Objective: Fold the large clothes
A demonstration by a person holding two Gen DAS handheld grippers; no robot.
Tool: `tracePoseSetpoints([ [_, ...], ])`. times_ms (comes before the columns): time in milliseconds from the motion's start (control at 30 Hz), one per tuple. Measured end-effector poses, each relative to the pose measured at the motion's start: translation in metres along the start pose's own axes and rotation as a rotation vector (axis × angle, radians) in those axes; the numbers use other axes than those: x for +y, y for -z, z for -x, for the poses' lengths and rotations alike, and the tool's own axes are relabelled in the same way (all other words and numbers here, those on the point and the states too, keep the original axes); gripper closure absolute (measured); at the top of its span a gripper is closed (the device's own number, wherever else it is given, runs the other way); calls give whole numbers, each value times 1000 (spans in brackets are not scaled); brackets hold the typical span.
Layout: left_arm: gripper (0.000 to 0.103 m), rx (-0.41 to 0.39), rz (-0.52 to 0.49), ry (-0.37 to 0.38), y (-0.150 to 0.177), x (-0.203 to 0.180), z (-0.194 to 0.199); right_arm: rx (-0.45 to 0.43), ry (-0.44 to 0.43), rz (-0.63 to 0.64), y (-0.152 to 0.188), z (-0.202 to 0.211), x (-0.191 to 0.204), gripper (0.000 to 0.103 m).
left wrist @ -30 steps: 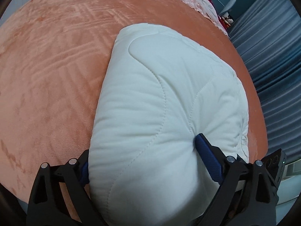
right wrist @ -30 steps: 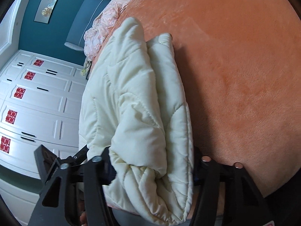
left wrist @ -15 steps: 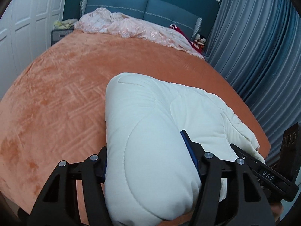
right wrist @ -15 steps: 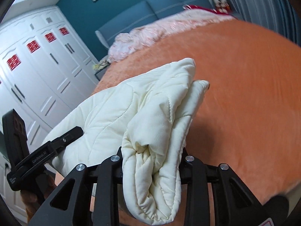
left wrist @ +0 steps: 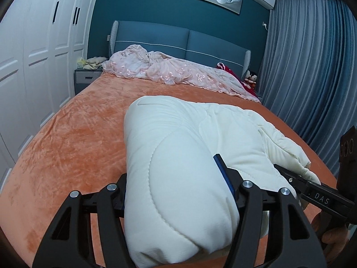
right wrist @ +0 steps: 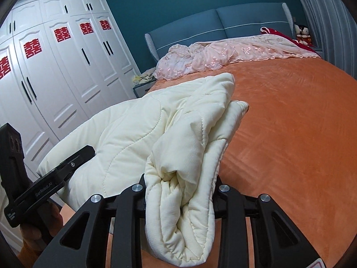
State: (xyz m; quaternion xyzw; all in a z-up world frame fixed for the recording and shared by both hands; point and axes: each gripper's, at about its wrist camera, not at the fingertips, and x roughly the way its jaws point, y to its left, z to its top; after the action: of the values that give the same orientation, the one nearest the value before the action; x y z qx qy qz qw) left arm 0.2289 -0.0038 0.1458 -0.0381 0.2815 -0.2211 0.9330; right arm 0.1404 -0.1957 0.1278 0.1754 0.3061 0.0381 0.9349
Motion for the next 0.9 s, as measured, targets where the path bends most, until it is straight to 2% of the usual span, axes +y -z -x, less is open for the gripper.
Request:
tracePoseSetpoints([
  [267, 44, 39, 49, -26, 20, 64, -57, 76, 31, 51, 11, -82, 20, 74],
  [467, 44, 105, 116, -31, 61, 96, -80, 163, 38, 60, 40, -119, 20, 74],
  [667, 40, 141, 120, -51, 99, 107, -84, 216, 47, 44, 73, -134, 17, 71],
  [800, 37, 184, 135, -73, 104, 111, -86, 241, 48, 11, 78, -135, 16, 66],
  [900, 31, 237, 171, -108, 103, 114, -85, 272, 51, -23, 76, -131, 16, 59],
])
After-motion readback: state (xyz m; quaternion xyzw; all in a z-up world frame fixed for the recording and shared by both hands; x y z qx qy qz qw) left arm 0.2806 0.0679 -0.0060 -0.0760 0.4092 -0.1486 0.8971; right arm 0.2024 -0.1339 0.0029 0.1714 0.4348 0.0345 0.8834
